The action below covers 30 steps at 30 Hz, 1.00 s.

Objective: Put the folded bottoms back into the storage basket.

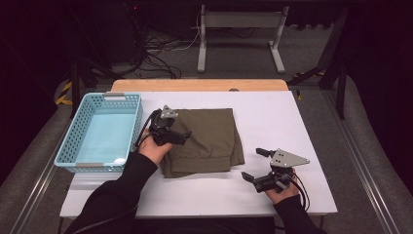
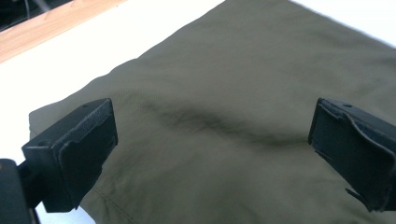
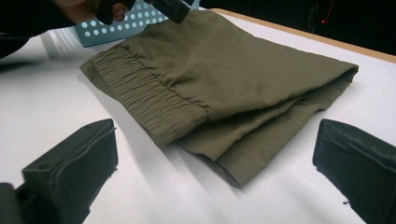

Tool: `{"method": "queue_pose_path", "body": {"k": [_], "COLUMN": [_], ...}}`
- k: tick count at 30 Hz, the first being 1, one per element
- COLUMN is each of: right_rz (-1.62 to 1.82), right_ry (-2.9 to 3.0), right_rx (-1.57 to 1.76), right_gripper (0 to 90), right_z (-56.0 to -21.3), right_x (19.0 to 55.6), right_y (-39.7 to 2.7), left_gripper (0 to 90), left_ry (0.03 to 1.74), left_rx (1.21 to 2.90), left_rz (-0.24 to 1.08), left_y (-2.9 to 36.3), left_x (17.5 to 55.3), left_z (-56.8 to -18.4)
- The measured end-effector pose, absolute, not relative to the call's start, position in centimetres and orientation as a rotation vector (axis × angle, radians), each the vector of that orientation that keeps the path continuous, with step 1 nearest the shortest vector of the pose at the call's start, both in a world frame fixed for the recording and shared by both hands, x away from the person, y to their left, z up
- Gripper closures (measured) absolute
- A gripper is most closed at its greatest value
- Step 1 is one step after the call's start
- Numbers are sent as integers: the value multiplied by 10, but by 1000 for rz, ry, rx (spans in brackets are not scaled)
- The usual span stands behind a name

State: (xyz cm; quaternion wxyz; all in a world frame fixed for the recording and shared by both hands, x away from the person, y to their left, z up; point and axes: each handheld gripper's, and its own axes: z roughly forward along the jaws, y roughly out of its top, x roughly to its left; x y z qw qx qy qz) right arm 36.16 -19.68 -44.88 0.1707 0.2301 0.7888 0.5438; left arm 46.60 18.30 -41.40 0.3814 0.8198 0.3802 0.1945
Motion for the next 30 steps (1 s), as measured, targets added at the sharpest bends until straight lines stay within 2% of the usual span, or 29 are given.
{"method": "queue_pose_path", "body": {"k": [9,30], "right_rz": [1545,1543], "right_ry": [2241,2247], "right_rx": [645,640], "right_gripper": [5,5], "right_z": [-449,-449], "right_x": [362,361], "right_y": [-196,-196], "left_gripper": [25,24], "left_ry": [1040,1195], "left_rx": [2131,2150], "left_rz": [547,492], "left_y": [189,196], "left_x": [475,492], "left_z": [-424,-443]}}
